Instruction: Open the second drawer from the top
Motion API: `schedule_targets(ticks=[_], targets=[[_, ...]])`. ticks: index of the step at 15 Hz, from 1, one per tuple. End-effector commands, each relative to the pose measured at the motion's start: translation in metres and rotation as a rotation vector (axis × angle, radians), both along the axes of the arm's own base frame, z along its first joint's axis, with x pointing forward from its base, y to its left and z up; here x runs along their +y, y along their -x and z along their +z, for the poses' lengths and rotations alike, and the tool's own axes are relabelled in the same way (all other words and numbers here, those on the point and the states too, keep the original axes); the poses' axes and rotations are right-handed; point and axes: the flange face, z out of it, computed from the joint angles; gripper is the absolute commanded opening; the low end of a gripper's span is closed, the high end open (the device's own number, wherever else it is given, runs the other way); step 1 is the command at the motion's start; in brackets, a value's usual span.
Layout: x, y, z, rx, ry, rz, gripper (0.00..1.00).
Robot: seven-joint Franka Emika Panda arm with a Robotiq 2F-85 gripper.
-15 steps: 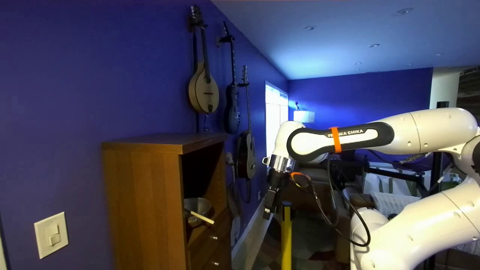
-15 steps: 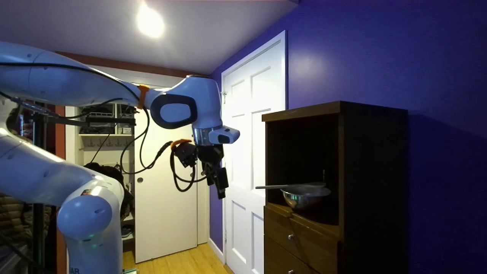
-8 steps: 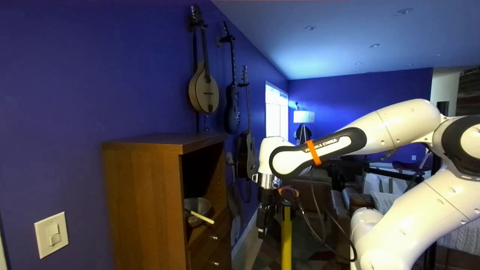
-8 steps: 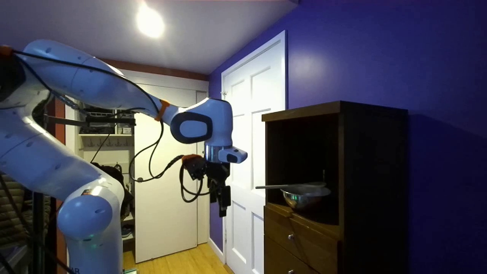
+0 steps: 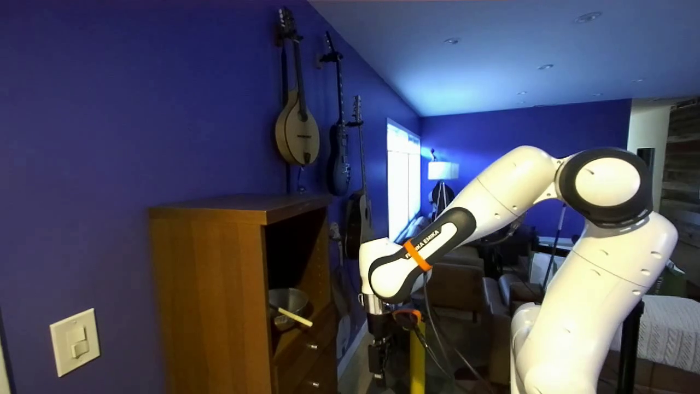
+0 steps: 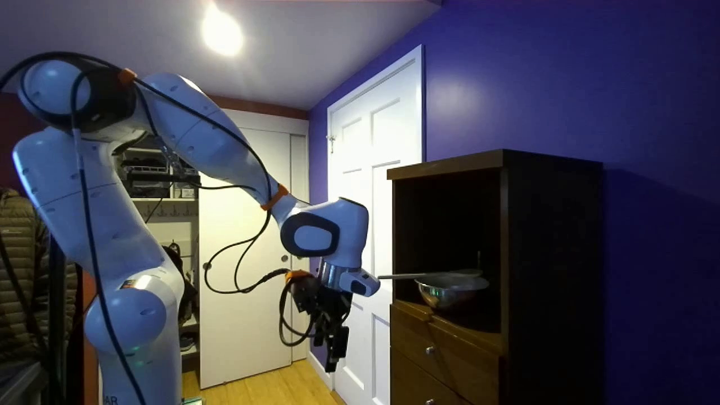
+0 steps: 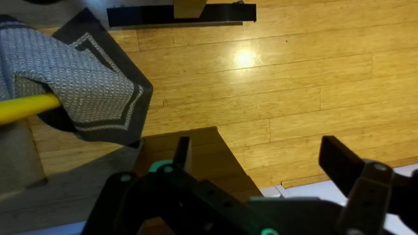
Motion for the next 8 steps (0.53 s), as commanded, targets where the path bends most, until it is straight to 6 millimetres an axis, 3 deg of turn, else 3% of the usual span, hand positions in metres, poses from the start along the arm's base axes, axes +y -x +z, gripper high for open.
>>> schedule_targets(ticks=[1, 2, 4, 8], targets=[[0.0, -0.001, -0.005, 0.014, 0.001, 0.001, 1.0], [0.001, -0.005, 0.004, -0.035, -0.018, -0.001, 1.0], [-0.007, -0.015, 0.0, -0.106, -0.104, -0.038, 1.0], [-0.041, -0.029, -0.028, -0.271, -0.167, -0.09, 1.0]])
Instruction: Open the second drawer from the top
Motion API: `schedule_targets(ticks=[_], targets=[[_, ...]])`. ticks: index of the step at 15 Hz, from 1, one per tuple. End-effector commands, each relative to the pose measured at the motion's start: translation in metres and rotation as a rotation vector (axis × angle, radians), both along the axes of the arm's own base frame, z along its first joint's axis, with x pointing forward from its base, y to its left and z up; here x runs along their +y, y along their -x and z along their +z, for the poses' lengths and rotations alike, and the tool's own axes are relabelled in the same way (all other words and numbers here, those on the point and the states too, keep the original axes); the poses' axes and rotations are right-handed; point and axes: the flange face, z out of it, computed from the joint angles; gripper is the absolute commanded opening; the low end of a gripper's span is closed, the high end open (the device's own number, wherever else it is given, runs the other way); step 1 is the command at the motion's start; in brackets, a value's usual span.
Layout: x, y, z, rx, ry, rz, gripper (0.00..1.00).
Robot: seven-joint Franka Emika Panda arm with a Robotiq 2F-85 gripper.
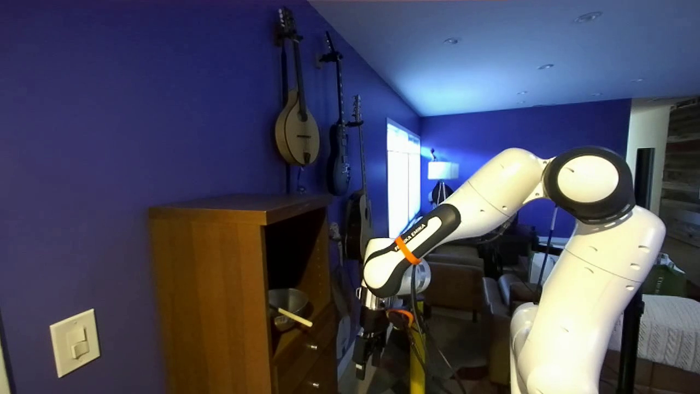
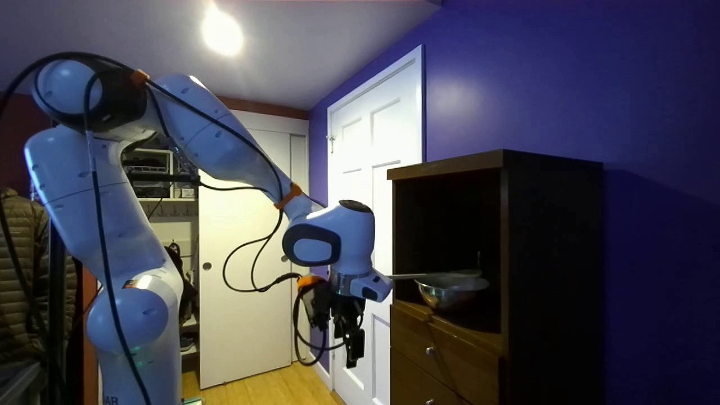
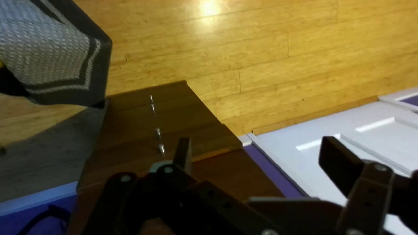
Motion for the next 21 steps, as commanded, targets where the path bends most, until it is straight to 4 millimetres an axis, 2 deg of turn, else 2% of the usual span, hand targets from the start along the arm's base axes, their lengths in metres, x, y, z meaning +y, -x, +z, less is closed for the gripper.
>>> schedule_targets(ticks=[1, 4, 8, 10, 11, 14, 21], targets=[[-0.031, -0.007, -0.035, -0.108, -0.036, -0.028, 1.0], [-0.045, -0.004, -0.069, -0.165, 0.009, -0.004, 1.0], [-0.038, 0.009, -0.108, -0.184, -0.013, 0.03, 1.0], [-0.034, 0.019, -0.128, -0.131, -0.067, 0.023, 1.0], [-0.036, 0.012, -0.113, -0.161, -0.044, 0.023, 1.0], [-0.036, 0.018, -0.129, -0.118, -0.05, 0.025, 1.0], [-0.016, 0.002, -0.094, -0.433, 0.055, 0.12, 1.0]])
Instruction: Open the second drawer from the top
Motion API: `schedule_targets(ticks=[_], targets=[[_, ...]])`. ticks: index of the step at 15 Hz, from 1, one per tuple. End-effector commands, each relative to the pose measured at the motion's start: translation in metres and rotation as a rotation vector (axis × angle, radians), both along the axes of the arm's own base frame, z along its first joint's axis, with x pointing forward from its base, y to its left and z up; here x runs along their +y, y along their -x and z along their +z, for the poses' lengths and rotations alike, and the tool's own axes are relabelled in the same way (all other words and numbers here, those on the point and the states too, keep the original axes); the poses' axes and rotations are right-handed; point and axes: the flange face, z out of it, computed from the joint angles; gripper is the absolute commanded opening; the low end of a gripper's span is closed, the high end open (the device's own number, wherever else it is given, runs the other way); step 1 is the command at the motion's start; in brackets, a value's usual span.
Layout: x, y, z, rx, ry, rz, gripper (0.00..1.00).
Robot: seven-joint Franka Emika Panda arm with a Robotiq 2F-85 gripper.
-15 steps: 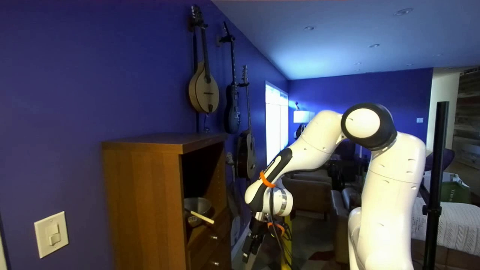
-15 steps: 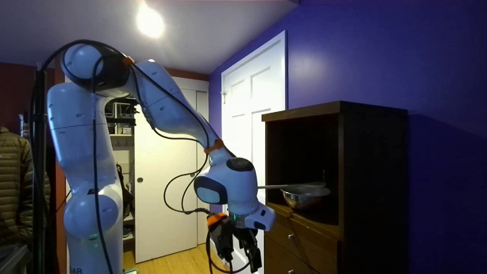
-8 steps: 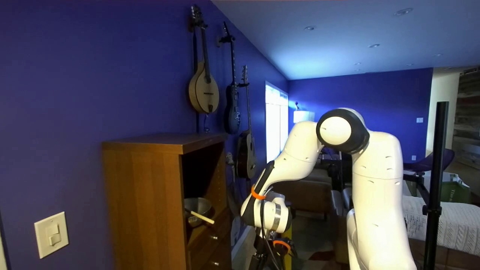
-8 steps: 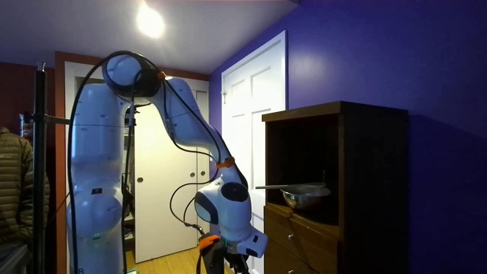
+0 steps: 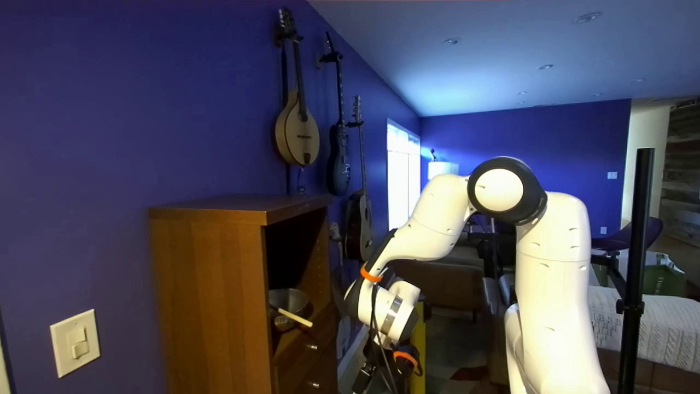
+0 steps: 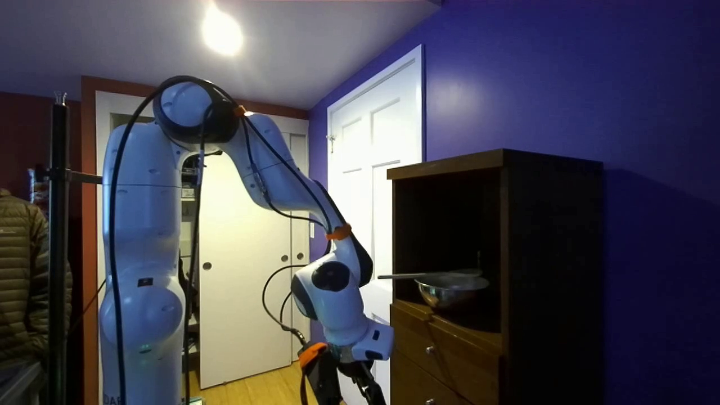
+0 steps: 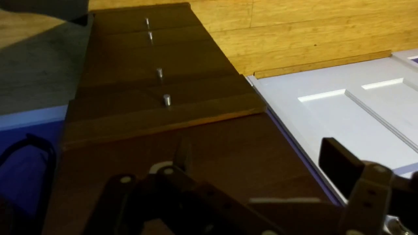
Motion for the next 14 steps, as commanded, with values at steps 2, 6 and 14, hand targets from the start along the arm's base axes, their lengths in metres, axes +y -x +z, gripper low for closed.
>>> schedule_targets(ticks=[2, 6, 14], targets=[[0.011, -0.013, 0.027, -0.194, 0.051, 0.104, 1.0], [0.013, -0.021, 0.023, -0.317, 0.058, 0.181, 1.0], [0.021, 0.008, -0.046, -0.199, 0.074, 0.125, 1.0]])
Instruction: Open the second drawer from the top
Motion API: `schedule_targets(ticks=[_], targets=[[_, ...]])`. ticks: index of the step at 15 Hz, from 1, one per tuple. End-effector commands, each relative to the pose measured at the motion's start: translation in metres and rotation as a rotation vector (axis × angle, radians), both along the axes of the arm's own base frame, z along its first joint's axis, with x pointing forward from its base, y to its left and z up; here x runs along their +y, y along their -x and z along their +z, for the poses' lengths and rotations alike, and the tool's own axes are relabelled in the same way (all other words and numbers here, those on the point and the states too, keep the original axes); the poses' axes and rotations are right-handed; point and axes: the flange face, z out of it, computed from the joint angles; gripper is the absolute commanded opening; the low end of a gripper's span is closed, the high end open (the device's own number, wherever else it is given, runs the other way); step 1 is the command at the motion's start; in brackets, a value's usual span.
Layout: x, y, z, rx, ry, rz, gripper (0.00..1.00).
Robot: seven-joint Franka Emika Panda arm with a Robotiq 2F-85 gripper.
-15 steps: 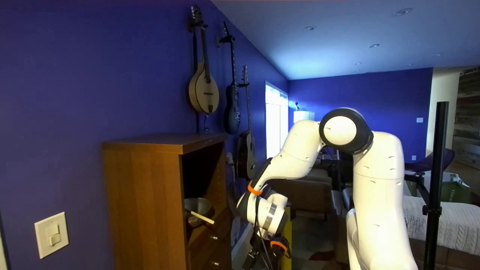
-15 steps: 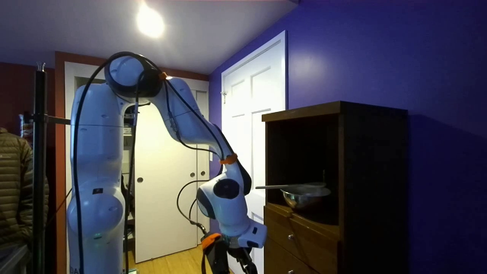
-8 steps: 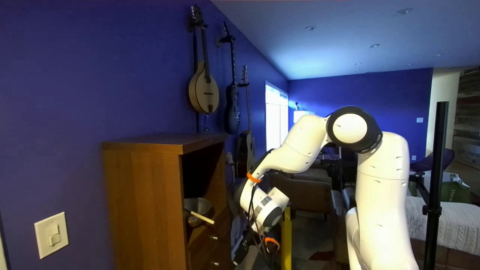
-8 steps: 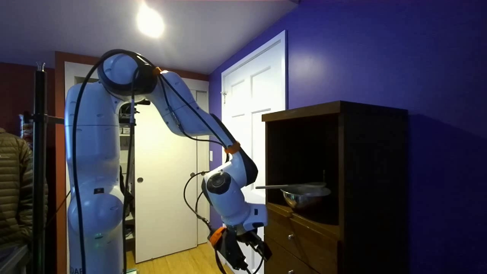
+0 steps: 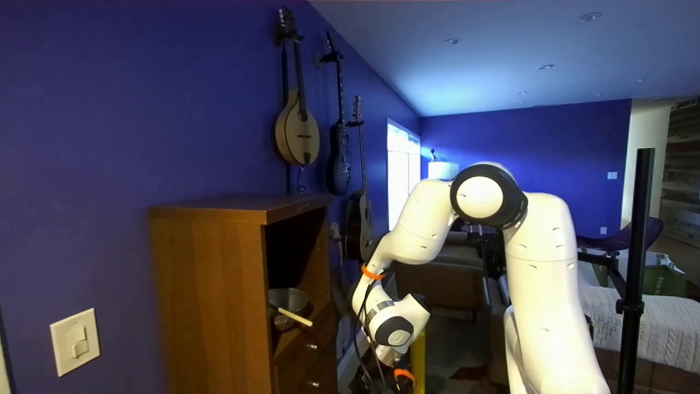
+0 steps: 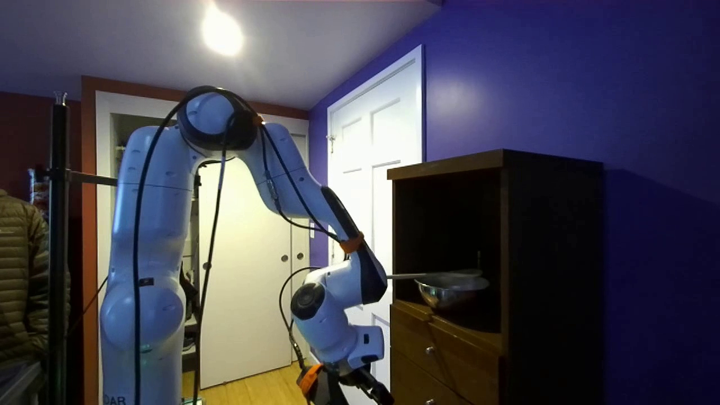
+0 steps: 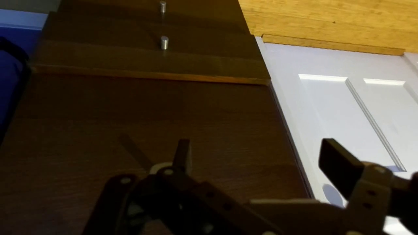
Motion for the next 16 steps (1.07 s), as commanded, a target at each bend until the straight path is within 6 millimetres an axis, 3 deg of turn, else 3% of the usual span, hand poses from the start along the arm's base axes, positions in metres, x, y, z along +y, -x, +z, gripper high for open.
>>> schedule_targets(ticks=[1, 3, 9, 16], targets=[[0.0, 0.002, -0.006, 0.016, -0.003, -0.01, 1.0], [0.002, 0.006, -0.016, 0.047, -0.015, -0.023, 1.0], [-0.003, -0.017, -0.011, -0.022, 0.07, -0.191, 1.0], [0.016, -0.029, -0.022, 0.114, 0.067, -0.088, 1.0]])
